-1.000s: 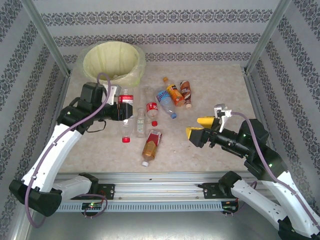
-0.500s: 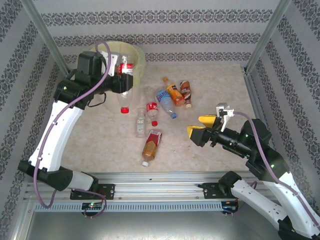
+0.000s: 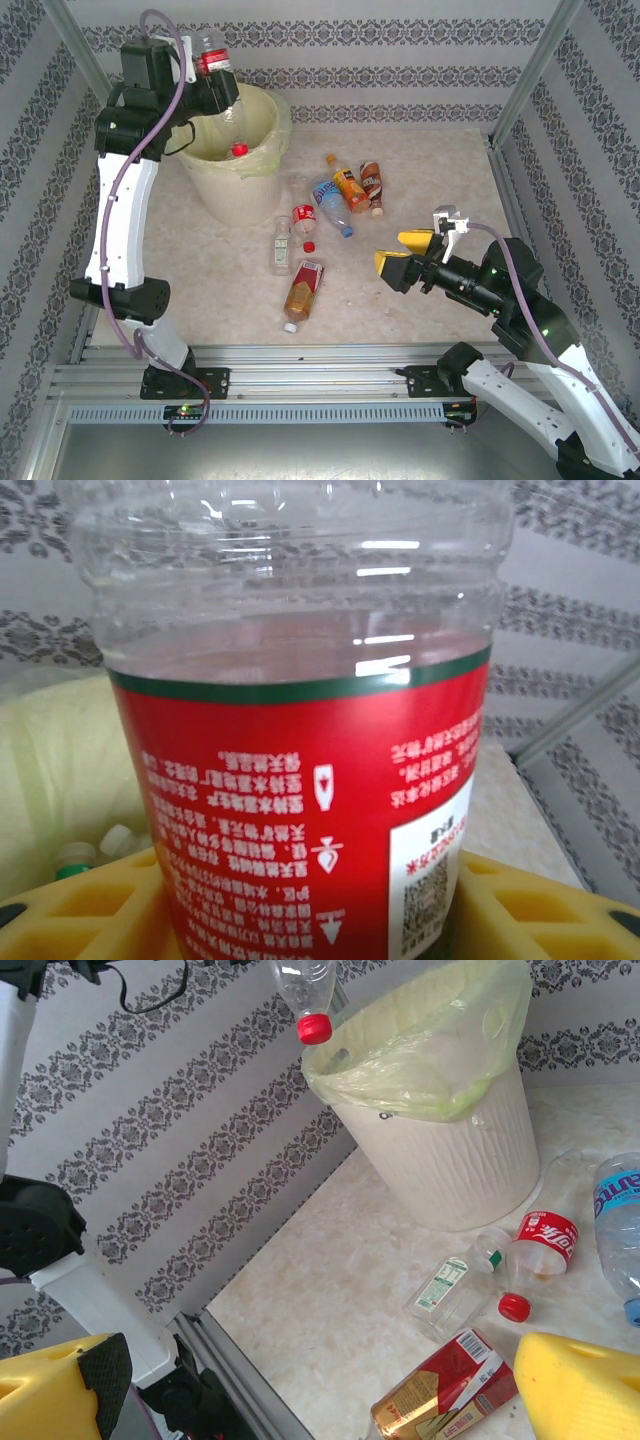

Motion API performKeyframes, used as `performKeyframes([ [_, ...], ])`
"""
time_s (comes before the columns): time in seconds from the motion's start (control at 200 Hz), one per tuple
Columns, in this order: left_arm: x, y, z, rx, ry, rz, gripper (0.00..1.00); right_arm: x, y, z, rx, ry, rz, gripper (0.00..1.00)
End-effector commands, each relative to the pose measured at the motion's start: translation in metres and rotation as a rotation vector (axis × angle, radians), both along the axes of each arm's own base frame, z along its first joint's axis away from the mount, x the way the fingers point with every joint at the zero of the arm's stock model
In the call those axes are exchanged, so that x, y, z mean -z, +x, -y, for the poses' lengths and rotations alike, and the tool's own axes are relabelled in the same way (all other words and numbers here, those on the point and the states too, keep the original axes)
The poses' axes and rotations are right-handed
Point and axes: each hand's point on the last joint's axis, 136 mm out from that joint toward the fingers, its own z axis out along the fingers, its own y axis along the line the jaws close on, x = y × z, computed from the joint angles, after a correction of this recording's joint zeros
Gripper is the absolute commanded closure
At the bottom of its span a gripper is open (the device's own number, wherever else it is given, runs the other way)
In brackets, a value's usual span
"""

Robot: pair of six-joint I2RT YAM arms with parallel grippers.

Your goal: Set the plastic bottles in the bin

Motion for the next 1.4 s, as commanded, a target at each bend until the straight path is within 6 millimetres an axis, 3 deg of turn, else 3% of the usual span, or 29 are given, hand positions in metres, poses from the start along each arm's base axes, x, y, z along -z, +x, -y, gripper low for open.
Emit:
performKeyframes([
  [0.0, -0.004, 0.024, -0.029, -0.123, -0.044, 0.033, 0.43, -0.012, -0.003, 0.005, 0.018, 0.004, 0.045, 0.02],
  [0.13, 0.013, 0.048, -0.041, -0.180, -0.004, 0.020, 0.43, -0.011, -0.003, 0.006, 0.019, -0.002, 0.041, 0.02],
  [0.3, 0.054, 0.067, -0.050, -0.214, 0.076, -0.068, 0.43, -0.007, -0.004, 0.009, 0.031, -0.017, 0.038, 0.02],
  [0.52, 0.102, 0.076, -0.055, -0.206, 0.169, -0.167, 0.43, -0.004, -0.001, 0.007, 0.033, -0.023, 0.027, 0.02],
  [0.759, 0.138, 0.077, -0.051, -0.162, 0.201, -0.252, 0.37, 0.000, 0.002, 0.004, 0.028, -0.017, 0.007, 0.02],
  [0.914, 0.140, 0.075, -0.048, -0.149, 0.192, -0.261, 0.24, 0.002, 0.002, 0.004, 0.030, -0.014, -0.008, 0.02],
  [1.099, 0.119, 0.067, -0.046, -0.143, 0.179, -0.228, 0.07, 0.003, 0.000, 0.006, 0.035, -0.009, -0.009, 0.02],
  [1.394, 0.082, 0.030, -0.039, -0.081, 0.169, -0.155, 0.00, 0.005, -0.002, 0.008, 0.036, -0.015, -0.008, 0.02],
])
